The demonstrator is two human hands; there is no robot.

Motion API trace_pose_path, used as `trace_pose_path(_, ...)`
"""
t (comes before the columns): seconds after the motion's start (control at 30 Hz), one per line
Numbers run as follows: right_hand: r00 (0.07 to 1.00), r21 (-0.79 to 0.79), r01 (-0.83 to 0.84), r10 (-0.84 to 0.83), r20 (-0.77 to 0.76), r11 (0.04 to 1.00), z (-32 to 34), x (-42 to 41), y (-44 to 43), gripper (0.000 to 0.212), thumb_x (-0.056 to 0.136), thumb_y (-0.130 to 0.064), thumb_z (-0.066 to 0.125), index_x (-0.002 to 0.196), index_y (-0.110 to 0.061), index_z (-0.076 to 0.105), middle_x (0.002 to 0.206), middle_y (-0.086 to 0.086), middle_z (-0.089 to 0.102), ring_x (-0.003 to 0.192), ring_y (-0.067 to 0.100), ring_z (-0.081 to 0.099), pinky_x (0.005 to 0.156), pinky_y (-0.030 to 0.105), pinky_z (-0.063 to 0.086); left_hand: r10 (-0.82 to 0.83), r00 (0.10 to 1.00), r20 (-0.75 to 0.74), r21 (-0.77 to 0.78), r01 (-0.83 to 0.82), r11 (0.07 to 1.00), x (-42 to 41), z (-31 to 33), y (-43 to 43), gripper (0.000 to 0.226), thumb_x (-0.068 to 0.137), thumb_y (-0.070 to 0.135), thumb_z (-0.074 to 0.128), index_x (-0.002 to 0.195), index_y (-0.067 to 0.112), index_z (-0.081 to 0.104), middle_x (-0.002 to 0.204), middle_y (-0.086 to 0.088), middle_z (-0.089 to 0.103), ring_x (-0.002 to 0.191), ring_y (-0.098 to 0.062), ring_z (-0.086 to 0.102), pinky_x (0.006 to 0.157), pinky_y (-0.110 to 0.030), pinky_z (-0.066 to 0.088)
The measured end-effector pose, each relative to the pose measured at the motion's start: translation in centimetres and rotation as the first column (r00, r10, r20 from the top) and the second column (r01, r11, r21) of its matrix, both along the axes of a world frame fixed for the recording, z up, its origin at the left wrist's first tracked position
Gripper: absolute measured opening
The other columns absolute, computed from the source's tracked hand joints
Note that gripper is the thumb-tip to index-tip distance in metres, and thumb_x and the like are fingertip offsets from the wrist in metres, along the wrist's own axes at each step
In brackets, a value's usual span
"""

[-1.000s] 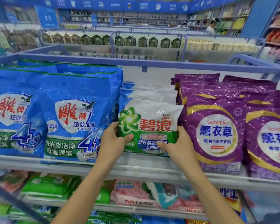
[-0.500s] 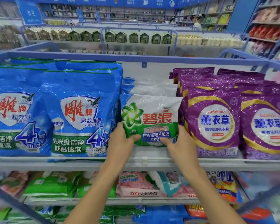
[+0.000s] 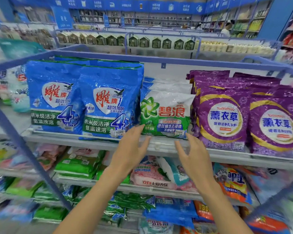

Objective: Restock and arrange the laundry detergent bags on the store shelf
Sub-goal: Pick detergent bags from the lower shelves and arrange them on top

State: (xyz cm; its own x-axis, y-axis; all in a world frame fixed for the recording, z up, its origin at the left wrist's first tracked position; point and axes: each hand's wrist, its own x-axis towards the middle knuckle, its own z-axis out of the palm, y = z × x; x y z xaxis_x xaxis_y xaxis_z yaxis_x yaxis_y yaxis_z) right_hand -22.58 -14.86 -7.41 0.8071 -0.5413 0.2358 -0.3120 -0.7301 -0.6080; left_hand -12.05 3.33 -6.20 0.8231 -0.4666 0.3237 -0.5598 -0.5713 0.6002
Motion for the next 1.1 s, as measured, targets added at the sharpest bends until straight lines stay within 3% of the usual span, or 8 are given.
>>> trace_pose_path(0.1, 0.998, -0.011, -0.059, 0.059, 0.001, 0.998, -0.6, -2.9, 0.7, 0.061, 0.102, -0.053, 0.05, 0.153, -0.019, 0.043, 0.157, -0.001, 0.044, 0.148, 0.016, 0.034, 0.121, 0.035, 0.027, 0.016, 0.999, 0.03, 0.051, -0.017, 0.999, -2.8, -1.3, 2.5, 0.063, 0.102, 0.048, 0.052, 0.157, 0.025, 0.034, 0.161, 0.007, 0.037, 0.154, -0.012, 0.019, 0.121, -0.03, 0.021)
trace_pose_path(0.23, 0.988, -0.007, -0.149, 0.148, -0.033, 0.989, -2.1, -5.1, 2.2, 0.066, 0.101, -0.056, 0.047, 0.156, -0.02, 0.041, 0.162, -0.003, 0.038, 0.152, 0.014, 0.026, 0.127, 0.036, 0.02, 0.129, 0.99, 0.053, 0.154, -0.136, 0.979, -6.5, -3.6, 6.4, 0.063, 0.097, 0.059, 0.053, 0.151, 0.028, 0.046, 0.158, 0.006, 0.042, 0.153, -0.016, 0.023, 0.123, -0.033, 0.019)
trace_pose_path(0.37, 0.962, 0.015, -0.257, 0.258, -0.091, 0.966, -3.5, -5.5, 5.6, 0.067, 0.099, -0.061, 0.043, 0.154, -0.024, 0.042, 0.162, -0.004, 0.038, 0.152, 0.015, 0.026, 0.127, 0.042, 0.021, 0.252, 0.968, 0.006, 0.175, -0.249, 0.953, -9.1, -4.8, 11.4, 0.061, 0.097, 0.06, 0.052, 0.15, 0.03, 0.048, 0.159, 0.004, 0.04, 0.152, -0.017, 0.023, 0.124, -0.035, 0.019)
trace_pose_path(0.53, 0.9, 0.009, -0.406, 0.401, -0.168, 0.914, -4.6, -4.2, 11.4, 0.072, 0.095, -0.07, 0.034, 0.151, -0.025, 0.046, 0.158, -0.005, 0.044, 0.148, 0.016, 0.033, 0.123, 0.036, 0.024, 0.407, 0.913, -0.033, 0.15, -0.398, 0.905, -11.2, -5.3, 18.2, 0.075, 0.089, 0.075, 0.038, 0.145, 0.029, 0.055, 0.155, 0.006, 0.046, 0.147, -0.016, 0.035, 0.122, -0.042, 0.032)
trace_pose_path(0.77, 0.804, 0.019, -0.569, 0.562, -0.194, 0.822, -3.6, -0.7, 21.5, 0.062, 0.101, -0.062, 0.041, 0.154, -0.028, 0.041, 0.158, -0.01, 0.042, 0.145, 0.011, 0.037, 0.118, 0.032, 0.033, 0.581, 0.813, -0.038, 0.136, -0.572, 0.809, -11.8, -5.4, 29.3, 0.054, 0.095, 0.056, 0.057, 0.14, 0.026, 0.06, 0.149, 0.005, 0.053, 0.141, -0.015, 0.042, 0.118, -0.038, 0.034)
trace_pose_path(1.0, 0.747, 0.046, -0.639, 0.633, -0.204, 0.768, -2.8, 3.8, 34.3, 0.063, 0.101, -0.062, 0.042, 0.155, -0.028, 0.039, 0.158, -0.011, 0.042, 0.146, 0.01, 0.037, 0.117, 0.031, 0.034, 0.65, 0.757, -0.065, 0.09, -0.644, 0.76, -10.2, -5.2, 42.2, 0.076, 0.088, 0.074, 0.046, 0.14, 0.02, 0.061, 0.145, 0.005, 0.057, 0.139, -0.015, 0.047, 0.116, -0.033, 0.035)
trace_pose_path(1.1, 0.745, 0.058, -0.645, 0.644, -0.175, 0.762, -2.3, 5.8, 39.4, 0.06, 0.101, -0.059, 0.047, 0.152, -0.028, 0.043, 0.155, -0.012, 0.046, 0.143, 0.01, 0.041, 0.111, 0.027, 0.036, 0.667, 0.74, -0.081, 0.079, -0.663, 0.745, -8.8, -5.1, 47.3, 0.066, 0.091, 0.067, 0.051, 0.141, 0.024, 0.059, 0.148, 0.007, 0.053, 0.14, -0.012, 0.044, 0.118, -0.033, 0.033)
